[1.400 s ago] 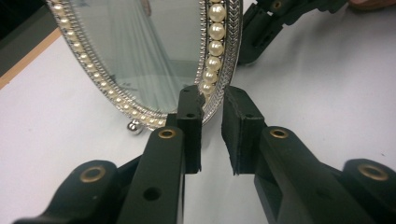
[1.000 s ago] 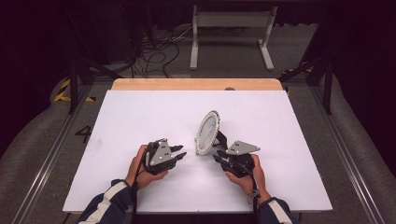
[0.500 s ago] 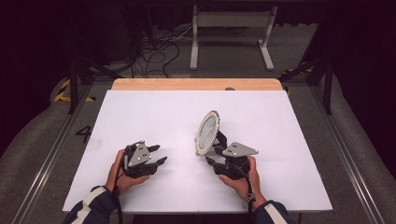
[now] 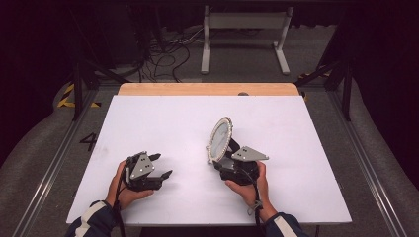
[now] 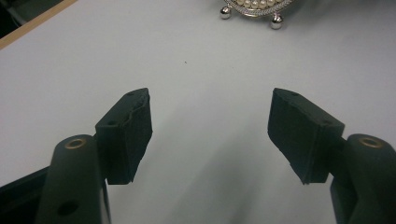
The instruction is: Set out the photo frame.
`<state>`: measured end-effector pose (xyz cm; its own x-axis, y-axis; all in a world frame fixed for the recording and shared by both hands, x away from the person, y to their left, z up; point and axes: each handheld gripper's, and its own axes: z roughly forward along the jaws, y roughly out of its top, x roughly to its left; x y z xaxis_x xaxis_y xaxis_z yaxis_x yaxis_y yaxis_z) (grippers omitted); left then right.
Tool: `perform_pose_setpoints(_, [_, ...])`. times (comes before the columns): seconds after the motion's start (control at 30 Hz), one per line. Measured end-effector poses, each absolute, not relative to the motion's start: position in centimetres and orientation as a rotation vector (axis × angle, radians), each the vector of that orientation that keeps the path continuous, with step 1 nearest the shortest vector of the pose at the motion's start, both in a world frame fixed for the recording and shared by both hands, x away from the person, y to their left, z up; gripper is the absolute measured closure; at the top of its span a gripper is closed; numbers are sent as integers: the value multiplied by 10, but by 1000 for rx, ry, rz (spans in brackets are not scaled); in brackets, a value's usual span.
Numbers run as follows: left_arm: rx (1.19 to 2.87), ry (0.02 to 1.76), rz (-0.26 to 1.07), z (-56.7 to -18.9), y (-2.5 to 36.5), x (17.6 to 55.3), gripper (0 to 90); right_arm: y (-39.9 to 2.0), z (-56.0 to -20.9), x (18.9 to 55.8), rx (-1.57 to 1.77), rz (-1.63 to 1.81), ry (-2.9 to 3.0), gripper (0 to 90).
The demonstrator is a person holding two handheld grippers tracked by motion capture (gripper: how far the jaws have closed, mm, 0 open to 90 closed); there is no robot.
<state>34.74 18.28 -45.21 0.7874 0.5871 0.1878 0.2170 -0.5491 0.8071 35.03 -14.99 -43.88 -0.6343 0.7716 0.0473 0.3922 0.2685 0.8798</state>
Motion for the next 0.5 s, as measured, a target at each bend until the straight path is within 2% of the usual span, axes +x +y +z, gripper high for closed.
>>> perform_pose_setpoints(0.07, [2143,598,563,-452,183,347,299,-149,-435,353,1099,1339,2150,394])
perform_pose_setpoints(0.5, [2161,622,579,-454,187,342,285,-131,-435,366,1176,1333,2125,433])
